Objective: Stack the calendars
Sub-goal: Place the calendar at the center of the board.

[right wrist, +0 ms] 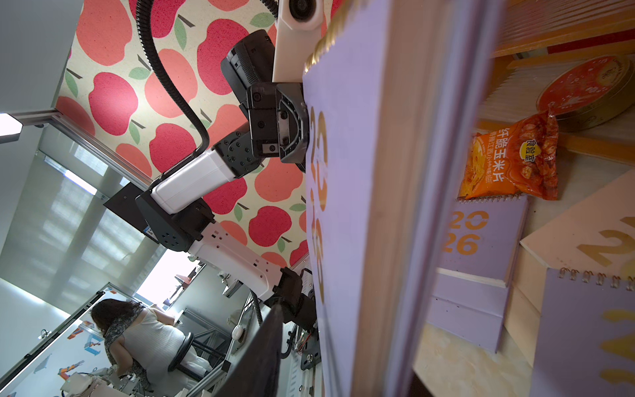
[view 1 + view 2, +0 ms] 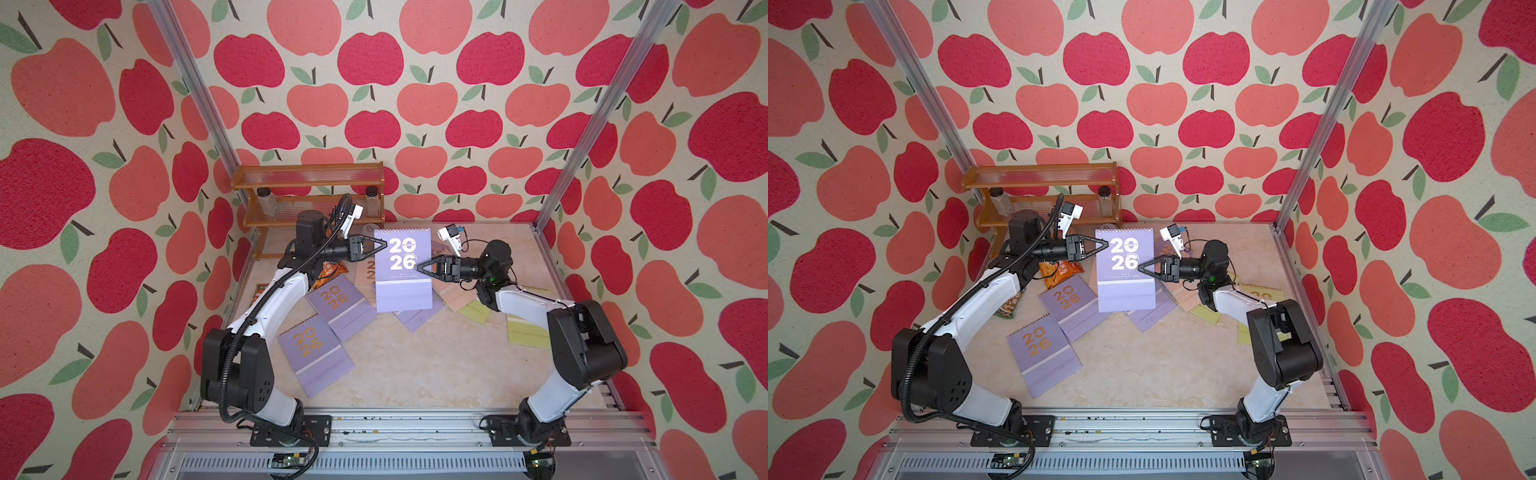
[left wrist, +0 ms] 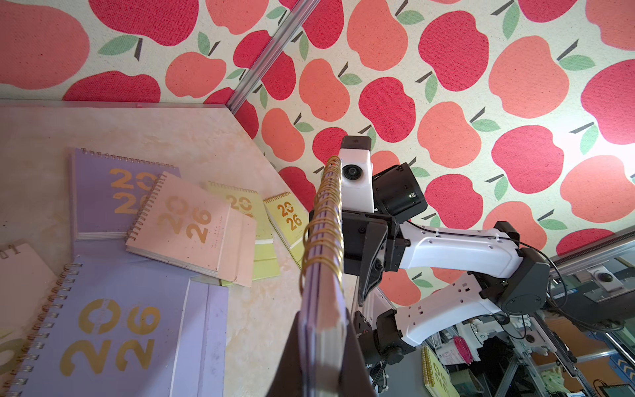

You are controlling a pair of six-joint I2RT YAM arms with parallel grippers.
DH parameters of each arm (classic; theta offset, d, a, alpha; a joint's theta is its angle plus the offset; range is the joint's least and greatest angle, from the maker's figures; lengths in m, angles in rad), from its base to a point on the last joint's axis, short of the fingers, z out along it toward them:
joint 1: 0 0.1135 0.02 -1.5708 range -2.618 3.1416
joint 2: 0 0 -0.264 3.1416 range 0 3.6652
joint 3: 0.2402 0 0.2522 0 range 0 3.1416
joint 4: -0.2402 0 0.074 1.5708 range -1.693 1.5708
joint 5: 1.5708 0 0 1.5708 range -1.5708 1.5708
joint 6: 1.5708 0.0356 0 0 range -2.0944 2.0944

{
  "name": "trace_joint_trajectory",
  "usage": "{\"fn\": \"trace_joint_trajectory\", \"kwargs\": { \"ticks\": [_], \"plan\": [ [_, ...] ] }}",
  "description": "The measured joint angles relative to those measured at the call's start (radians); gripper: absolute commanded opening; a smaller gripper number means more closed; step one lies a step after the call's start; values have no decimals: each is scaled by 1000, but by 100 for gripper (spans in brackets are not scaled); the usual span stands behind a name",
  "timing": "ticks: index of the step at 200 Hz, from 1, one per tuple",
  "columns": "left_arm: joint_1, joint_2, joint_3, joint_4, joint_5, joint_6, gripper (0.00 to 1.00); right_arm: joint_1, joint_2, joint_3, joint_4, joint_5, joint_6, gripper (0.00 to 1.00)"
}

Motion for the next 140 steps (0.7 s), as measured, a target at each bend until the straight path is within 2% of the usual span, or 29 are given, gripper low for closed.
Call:
{"fn": "trace_joint_trajectory", "kwargs": {
  "ticks": [56,78,101,110,118,140],
  "plan": [
    [1,-10,-24,49,27,-26,0,0,-80,-25,-130,21,-107,36],
    [1,-15,-45,74,28,-36,0,0,-82,-25,-159,28,-122,24],
    [1,-27,-61,86,26,-48,0,-1,-82,-26,-177,28,-133,1],
    [1,-28,-69,93,27,-49,0,0,-85,-28,-174,29,-131,0],
    [1,-28,-72,95,27,-50,6,0,-87,-33,-177,30,-134,0],
    [1,-28,-75,55,17,-30,43,1,-100,-48,-227,36,-156,0]
  ]
}}
